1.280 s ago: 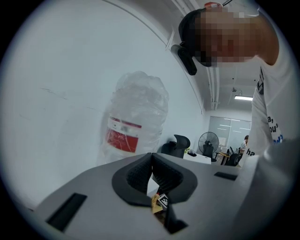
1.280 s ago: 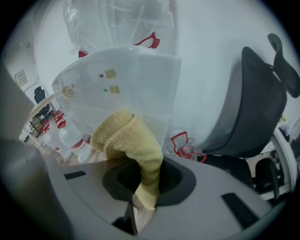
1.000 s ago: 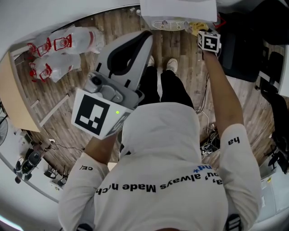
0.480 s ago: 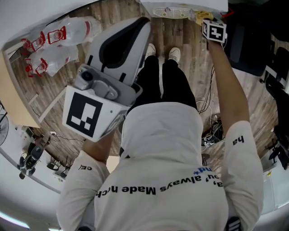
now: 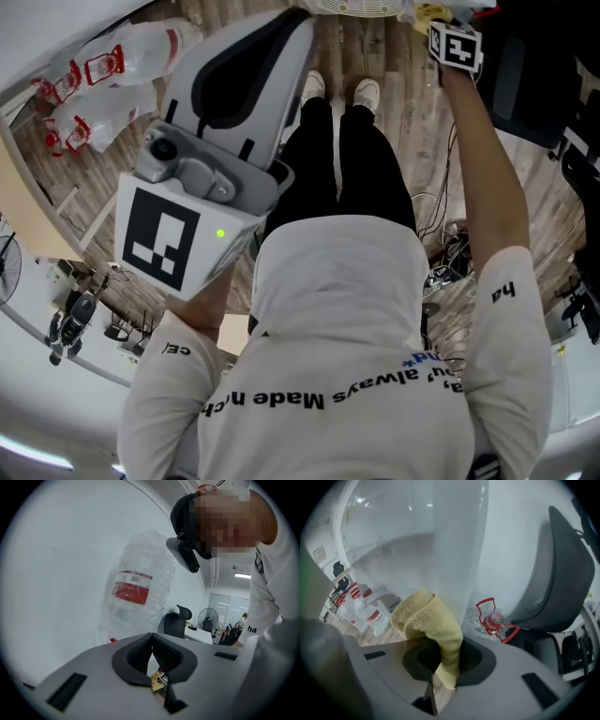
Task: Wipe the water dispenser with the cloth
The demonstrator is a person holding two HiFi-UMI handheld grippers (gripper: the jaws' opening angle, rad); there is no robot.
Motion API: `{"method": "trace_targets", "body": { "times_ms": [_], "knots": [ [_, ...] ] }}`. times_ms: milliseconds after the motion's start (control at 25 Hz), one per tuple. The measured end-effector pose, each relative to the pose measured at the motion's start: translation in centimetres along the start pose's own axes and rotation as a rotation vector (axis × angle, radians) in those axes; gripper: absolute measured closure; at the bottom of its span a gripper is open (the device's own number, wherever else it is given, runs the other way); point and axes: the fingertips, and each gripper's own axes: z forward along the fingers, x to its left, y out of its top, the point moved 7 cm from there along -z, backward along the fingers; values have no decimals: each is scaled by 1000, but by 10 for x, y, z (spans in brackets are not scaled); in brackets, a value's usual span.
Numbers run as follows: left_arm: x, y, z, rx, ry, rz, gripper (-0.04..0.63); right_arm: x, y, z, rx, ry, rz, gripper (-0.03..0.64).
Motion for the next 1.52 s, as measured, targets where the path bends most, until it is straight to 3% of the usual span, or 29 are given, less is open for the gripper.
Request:
{"method": "trace_targets", "body": {
  "times_ms": [320,560,1080,1520],
  "knots": [
    [15,-26,3,33,6,32,575,-2,-12,23,18,-2,-14,552],
    [17,-33,9,35,12,-2,575,-3,-22,40,33,2,-11,552],
    [16,-46,11,52,18,2,575,-3,-38,69,64,10,24,552],
    [20,-45,0,51,44,-3,577,-12,-32,12,-69,-8,138,552]
  ]
}}
